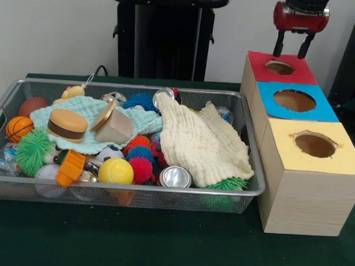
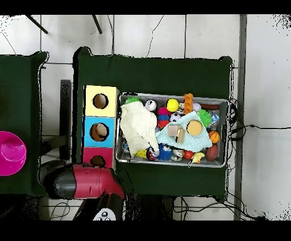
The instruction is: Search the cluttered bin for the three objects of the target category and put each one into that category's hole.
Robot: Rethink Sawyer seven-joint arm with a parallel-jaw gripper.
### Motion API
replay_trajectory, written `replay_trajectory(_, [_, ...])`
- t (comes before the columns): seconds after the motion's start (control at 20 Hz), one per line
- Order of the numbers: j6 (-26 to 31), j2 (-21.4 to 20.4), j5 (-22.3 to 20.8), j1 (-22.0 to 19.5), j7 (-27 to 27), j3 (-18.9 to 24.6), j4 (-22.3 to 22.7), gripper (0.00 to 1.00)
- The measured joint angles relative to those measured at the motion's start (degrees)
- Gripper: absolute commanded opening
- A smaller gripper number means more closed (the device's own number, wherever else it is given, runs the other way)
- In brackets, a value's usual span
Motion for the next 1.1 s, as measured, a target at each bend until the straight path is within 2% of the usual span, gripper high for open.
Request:
replay_trajectory(0.3, [0.51, 3.66, -0.06, -1.1, 0.0, 0.02, -6.36, 1.0])
replay_trajectory(0.55, [4.61, 5.94, -0.12, -1.09, 0.0, 0.07, -12.45, 1.0])
replay_trajectory(1.1, [23.77, 8.12, -0.29, 0.91, 0.01, 0.1, -29.1, 1.0])
